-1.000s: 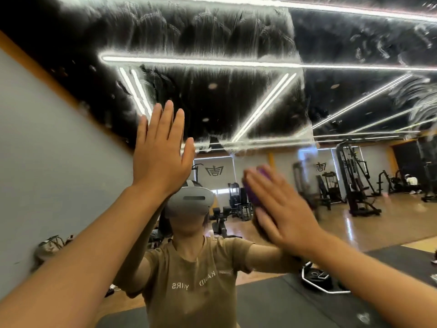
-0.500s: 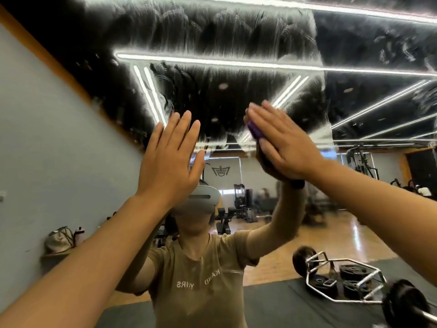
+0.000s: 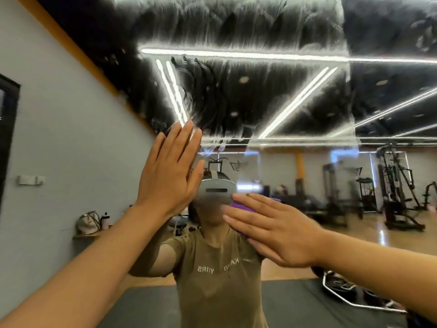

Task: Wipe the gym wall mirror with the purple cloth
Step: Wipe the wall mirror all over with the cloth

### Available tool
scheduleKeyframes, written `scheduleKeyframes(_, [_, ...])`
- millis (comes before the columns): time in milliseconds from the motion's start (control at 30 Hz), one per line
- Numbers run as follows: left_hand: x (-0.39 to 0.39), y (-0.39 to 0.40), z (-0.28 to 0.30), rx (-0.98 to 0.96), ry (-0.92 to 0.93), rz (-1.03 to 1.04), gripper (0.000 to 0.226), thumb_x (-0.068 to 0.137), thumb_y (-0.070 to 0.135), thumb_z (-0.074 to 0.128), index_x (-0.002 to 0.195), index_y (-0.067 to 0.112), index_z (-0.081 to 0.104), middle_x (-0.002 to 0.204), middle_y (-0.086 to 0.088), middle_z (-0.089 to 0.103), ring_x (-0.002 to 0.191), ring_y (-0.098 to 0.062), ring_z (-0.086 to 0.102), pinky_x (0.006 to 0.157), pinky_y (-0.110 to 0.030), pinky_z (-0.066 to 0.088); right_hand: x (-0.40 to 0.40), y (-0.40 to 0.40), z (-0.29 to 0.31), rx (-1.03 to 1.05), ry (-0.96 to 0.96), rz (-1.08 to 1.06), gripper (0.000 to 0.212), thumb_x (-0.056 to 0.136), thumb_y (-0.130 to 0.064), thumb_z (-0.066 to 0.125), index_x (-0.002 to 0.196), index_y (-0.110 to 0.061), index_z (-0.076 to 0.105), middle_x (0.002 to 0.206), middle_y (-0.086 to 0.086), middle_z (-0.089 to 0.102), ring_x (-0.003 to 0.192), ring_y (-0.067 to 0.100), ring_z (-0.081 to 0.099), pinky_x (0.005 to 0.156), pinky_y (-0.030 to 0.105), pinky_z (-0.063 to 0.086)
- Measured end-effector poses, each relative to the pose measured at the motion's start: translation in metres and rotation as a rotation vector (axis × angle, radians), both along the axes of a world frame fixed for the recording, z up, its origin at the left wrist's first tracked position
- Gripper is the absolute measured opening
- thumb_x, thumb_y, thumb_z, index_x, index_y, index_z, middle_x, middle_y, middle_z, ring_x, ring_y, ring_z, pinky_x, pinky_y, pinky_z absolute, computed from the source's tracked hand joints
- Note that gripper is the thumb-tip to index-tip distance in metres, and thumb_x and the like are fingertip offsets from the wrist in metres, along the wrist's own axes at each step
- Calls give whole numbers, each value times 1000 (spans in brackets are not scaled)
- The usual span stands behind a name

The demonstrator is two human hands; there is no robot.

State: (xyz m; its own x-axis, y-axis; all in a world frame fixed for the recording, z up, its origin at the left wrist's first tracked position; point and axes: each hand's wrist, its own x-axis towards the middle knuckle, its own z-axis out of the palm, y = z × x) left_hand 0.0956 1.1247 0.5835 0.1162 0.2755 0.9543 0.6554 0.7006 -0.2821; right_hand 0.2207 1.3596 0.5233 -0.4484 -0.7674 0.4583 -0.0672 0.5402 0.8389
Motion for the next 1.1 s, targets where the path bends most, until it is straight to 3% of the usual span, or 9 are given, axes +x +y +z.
scheduleKeyframes(133, [2, 0, -4, 12, -28, 23, 64, 104, 45, 23, 161, 15, 21, 168, -5, 14, 156, -20, 8, 125, -32, -5, -4, 10, 46, 20, -50, 45, 54, 104, -28, 37, 155, -11, 35, 163, 7, 31, 153, 26, 22, 124, 46, 20])
scheduleKeyframes(333, [6, -1, -18, 42, -97, 73, 64, 104, 49, 17, 161, 21, 9, 169, 1, 5, 156, -15, 0, 124, -29, -9, -1, 9, 135, -358, 202, 45, 60, 102, -34, 28, 154, -5, 36, 161, 11, 33, 151, 33, 24, 124, 39, 11])
scheduleKeyframes(467, [5, -1, -29, 71, -136, 80, 62, 101, 52, 7, 157, 26, -3, 168, 5, -6, 155, -10, -10, 123, -30, -12, -13, -5, 126, -543, 296, 132, 66, 99, -38, 22, 155, -5, 33, 162, 11, 31, 153, 33, 19, 124, 38, 6])
scheduleKeyframes(633, [6, 4, -32, 120, -162, 95, 63, 98, 54, 2, 154, 28, -10, 163, 11, -15, 151, -5, -19, 119, -23, -19, -25, -12, 39, -268, 210, 178, 57, 102, -34, 33, 153, -10, 40, 159, 7, 37, 151, 30, 26, 125, 40, 10])
scheduleKeyframes(800, [12, -11, -50, 72, -189, 137, 66, 102, 47, 17, 160, 22, 2, 169, 4, -3, 149, -4, -14, 114, -16, -21, -31, -8, -27, 16, 67, 147, 55, 105, -38, 29, 154, -16, 37, 160, 5, 36, 151, 26, 25, 123, 41, 13])
scheduleKeyframes(967, [4, -35, -70, 0, -184, 192, 64, 99, 56, 11, 155, 29, -5, 169, 5, -5, 152, -6, -13, 118, -22, -14, -27, -7, -1, 93, -40, 152, 51, 109, -39, 17, 155, -20, 29, 160, 1, 33, 151, 22, 25, 123, 39, 13])
scheduleKeyframes(1100, [-8, -44, -70, -36, -111, 179, 64, 100, 58, 11, 156, 30, -2, 167, 8, -4, 152, -4, -11, 119, -21, -14, -26, -17, 64, -162, 66, 104, 57, 104, -41, 21, 156, -19, 27, 162, -1, 29, 153, 21, 18, 125, 32, 4])
